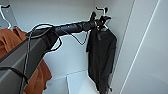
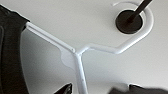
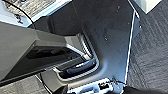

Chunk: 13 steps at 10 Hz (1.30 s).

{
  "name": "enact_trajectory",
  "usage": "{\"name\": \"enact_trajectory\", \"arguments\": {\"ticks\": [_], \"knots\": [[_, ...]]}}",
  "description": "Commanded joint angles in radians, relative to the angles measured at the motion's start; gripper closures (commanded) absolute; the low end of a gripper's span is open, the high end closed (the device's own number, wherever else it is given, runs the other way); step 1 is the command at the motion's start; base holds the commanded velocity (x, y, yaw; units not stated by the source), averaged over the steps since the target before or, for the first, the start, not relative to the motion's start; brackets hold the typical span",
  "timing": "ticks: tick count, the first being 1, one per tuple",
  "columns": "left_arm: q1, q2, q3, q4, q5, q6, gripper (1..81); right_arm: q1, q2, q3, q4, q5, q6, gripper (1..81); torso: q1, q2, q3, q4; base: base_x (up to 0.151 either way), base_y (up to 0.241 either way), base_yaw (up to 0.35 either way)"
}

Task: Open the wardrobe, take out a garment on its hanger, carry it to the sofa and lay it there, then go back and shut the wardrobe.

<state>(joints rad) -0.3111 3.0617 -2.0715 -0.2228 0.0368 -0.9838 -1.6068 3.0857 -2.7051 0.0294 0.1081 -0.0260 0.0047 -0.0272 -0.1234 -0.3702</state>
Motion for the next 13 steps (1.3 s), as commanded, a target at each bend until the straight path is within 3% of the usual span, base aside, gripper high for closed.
{"name": "enact_trajectory", "arguments": {"ticks": [1, 7, 10, 13], "knots": [[-0.185, 0.022, -0.038, 0.039, -0.033, 0.004, 1.0, 0.02, 0.015, 0.009, 0.003, -0.064, -0.008, 1.0, 0.0, 0.0, 0.0, 0.0, 0.0, 0.0, 0.0], [-0.173, 0.052, -0.07, 0.094, -0.123, 0.002, 1.0, 0.006, 0.02, 0.009, 0.004, -0.065, -0.006, 1.0, 0.0, 0.0, 0.0, 0.0, 0.0, 0.0, 0.0], [-0.164, 0.059, -0.047, 0.117, -0.207, 0.002, 1.0, 0.012, 0.02, 0.009, 0.004, -0.065, -0.006, 1.0, 0.0, 0.0, 0.0, 0.0, 0.0, 0.0, 0.0], [-0.162, 0.056, -0.006, 0.121, -0.233, 0.001, 1.0, 0.012, 0.018, 0.009, 0.004, -0.065, -0.006, 1.0, 0.0, 0.0, 0.0, 0.0, 0.0, 0.0, 0.0]]}}
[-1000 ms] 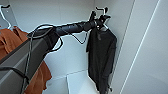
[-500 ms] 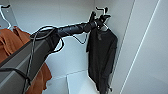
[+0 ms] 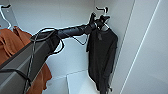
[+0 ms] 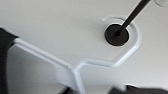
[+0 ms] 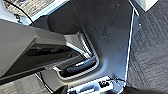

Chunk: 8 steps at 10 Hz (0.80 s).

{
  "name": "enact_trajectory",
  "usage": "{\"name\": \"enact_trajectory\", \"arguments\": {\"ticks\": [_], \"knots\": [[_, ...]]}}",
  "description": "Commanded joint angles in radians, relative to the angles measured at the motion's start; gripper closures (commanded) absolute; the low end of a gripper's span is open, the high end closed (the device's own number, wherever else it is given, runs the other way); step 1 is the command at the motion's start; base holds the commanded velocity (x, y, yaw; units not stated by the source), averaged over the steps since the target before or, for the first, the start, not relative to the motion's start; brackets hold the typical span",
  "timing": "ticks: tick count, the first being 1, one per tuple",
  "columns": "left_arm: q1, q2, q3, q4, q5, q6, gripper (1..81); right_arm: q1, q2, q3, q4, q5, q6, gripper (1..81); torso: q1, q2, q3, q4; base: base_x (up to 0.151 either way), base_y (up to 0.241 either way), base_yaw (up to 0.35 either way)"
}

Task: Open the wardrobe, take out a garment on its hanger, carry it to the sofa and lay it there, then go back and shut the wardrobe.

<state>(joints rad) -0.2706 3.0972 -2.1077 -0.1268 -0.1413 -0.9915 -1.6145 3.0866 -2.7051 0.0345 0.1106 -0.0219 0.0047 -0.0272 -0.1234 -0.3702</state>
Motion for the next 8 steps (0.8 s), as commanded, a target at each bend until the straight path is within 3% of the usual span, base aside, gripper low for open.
{"name": "enact_trajectory", "arguments": {"ticks": [1, 4, 8], "knots": [[-0.203, 0.012, 0.044, 0.026, -0.061, 0.008, 81.1, 0.02, 0.017, 0.009, -0.001, -0.068, -0.01, 1.0, 0.0, 0.0, 0.0, 0.0, 0.0, 0.0, 0.0], [-0.204, -0.033, 0.113, 0.026, -0.101, 0.002, 81.1, 0.02, 0.019, 0.007, -0.001, -0.068, -0.01, 1.0, 0.0, 0.0, 0.0, 0.0, 0.0, 0.0, 0.0], [-0.255, -0.092, 0.149, 0.047, -0.087, 0.002, 81.1, 0.043, 0.01, 0.002, 0.001, -0.066, -0.007, 1.0, 0.0, 0.0, 0.0, 0.0, 0.0, 0.0, 0.0]]}}
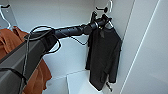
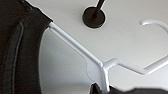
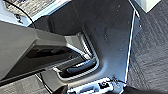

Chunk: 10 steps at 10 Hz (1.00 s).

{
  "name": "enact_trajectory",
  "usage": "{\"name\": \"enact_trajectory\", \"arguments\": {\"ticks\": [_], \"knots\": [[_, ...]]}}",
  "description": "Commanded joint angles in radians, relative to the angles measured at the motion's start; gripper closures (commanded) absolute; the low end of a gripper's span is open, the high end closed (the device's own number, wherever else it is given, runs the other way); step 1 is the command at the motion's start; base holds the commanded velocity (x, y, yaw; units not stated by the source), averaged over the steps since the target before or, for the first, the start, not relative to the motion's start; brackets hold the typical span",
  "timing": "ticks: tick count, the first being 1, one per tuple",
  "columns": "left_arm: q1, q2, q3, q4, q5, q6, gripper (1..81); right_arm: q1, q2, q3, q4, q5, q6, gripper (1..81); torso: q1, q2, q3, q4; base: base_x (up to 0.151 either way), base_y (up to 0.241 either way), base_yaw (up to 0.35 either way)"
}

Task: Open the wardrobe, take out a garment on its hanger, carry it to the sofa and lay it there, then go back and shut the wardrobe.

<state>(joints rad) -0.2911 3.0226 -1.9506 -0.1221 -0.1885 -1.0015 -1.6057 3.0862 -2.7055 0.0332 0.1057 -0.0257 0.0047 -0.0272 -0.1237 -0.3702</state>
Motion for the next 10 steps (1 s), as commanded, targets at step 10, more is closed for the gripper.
{"name": "enact_trajectory", "arguments": {"ticks": [10], "knots": [[-0.208, -0.03, 0.078, 0.17, 0.17, 0.014, 81.1, 0.063, -0.008, 0.009, -0.009, -0.041, -0.005, 1.0, 0.0, 0.0, 0.0, 0.195, 0.0, 0.0, 0.0]]}}
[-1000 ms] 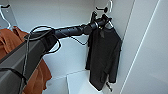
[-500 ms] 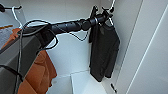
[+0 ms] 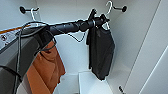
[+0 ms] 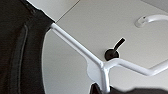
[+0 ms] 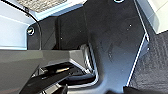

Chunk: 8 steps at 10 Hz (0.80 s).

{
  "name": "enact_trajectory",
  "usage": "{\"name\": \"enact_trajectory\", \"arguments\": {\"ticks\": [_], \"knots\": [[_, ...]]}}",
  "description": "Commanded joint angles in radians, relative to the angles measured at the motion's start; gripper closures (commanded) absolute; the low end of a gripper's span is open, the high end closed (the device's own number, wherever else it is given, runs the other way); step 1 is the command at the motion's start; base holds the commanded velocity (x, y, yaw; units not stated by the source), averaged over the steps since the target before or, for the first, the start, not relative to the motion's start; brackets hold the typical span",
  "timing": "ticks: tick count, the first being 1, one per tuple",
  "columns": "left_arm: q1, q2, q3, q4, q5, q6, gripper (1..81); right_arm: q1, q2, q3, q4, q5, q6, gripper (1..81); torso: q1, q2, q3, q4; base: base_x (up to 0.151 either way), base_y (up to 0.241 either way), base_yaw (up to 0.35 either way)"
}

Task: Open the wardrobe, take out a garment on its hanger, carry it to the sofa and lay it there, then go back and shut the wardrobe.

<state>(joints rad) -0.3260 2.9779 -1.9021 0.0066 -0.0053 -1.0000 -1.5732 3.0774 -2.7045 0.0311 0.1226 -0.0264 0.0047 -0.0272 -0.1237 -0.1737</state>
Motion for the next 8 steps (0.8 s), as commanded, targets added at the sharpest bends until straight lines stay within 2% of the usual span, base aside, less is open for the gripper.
{"name": "enact_trajectory", "arguments": {"ticks": [1, 3, 5, 7, 8], "knots": [[-0.15, 0.03, 0.06, 0.042, -0.013, 0.012, 81.1, 0.038, 0.003, 0.009, -0.01, -0.058, -0.006, 1.0, 0.0, 0.0, 0.0, 0.0, 0.0, 0.0, 0.0], [-0.124, 0.098, 0.084, 0.046, 0.015, 0.012, 81.1, 0.047, 0.003, 0.019, -0.01, -0.058, -0.006, 1.0, 0.0, 0.0, 0.0, 0.0, 0.0, 0.0, 0.0], [-0.1, 0.119, 0.149, 0.046, 0.013, 0.014, 81.1, 0.047, 0.002, 0.019, -0.011, -0.051, -0.006, 1.0, 0.0, 0.0, 0.0, 0.0, 0.0, 0.0, 0.0], [-0.066, 0.104, 0.256, 0.047, -0.002, 0.024, 81.1, 0.037, 0.0, 0.019, -0.011, -0.006, -0.006, 1.0, 0.0, 0.0, 0.0, 0.0, 0.0, 0.0, 0.0], [-0.026, 0.098, 0.293, 0.065, -0.057, 0.031, 81.1, 0.035, 0.0, 0.019, -0.011, -0.003, -0.006, 1.0, 0.0, 0.0, 0.0, 0.0, 0.0, 0.0, 0.0]]}}
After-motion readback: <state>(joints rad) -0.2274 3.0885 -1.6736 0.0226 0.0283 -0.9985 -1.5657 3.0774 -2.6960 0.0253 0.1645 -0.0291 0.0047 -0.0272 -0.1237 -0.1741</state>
